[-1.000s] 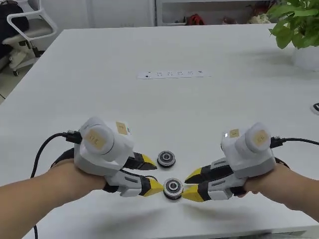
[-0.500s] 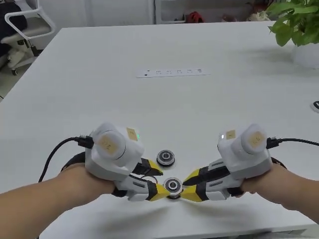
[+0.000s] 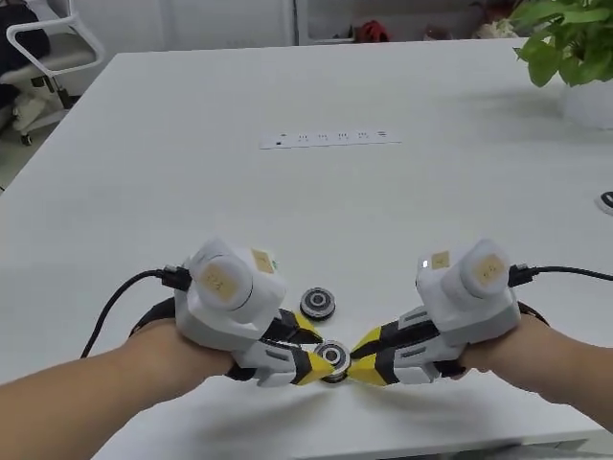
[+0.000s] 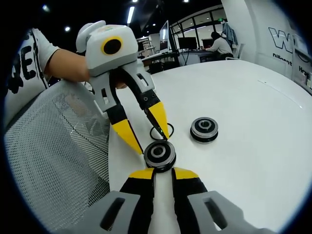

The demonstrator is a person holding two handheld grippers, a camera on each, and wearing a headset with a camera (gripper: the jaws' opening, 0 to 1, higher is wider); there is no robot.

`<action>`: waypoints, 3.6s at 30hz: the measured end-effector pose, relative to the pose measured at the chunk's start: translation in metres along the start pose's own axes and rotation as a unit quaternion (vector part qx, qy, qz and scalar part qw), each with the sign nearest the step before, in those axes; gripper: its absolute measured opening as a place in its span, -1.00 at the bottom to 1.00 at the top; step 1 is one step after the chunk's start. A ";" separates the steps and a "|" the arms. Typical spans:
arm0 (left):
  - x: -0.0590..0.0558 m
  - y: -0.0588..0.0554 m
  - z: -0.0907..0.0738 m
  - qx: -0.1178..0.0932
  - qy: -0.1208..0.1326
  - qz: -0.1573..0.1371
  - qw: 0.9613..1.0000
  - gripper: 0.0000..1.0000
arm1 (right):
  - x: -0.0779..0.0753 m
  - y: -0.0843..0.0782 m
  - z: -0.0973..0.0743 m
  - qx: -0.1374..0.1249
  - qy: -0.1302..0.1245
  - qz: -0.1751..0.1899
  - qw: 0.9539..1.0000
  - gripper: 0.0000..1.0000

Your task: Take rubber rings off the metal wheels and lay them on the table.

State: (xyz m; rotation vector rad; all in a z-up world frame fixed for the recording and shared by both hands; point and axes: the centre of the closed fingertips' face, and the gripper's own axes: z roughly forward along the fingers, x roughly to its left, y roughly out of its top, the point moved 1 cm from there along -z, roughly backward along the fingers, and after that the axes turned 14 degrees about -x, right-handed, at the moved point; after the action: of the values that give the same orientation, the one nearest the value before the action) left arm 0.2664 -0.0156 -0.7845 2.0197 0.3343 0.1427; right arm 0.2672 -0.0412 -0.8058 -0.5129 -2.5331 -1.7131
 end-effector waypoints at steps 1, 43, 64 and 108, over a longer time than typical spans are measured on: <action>0.000 -0.001 0.001 0.000 0.000 -0.001 1.000 -0.56 | 0.000 0.000 0.000 0.000 0.000 0.000 1.000 -0.80; 0.000 -0.001 0.007 -0.003 0.018 0.030 0.999 -0.74 | -0.005 -0.001 -0.004 -0.029 -0.022 0.115 0.993 -1.00; 0.001 -0.001 0.007 0.001 0.024 0.032 0.999 -0.75 | -0.011 0.013 -0.007 -0.075 -0.041 0.170 0.982 -1.00; -0.001 -0.001 0.008 -0.001 0.025 0.031 0.999 -0.75 | 0.011 0.029 0.000 -0.089 0.005 0.169 0.982 -1.00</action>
State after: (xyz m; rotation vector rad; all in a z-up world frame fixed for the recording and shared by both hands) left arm 0.2668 -0.0224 -0.7890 2.0279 0.3024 0.2328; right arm 0.2654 -0.0291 -0.7773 -0.8839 -2.1393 -1.8067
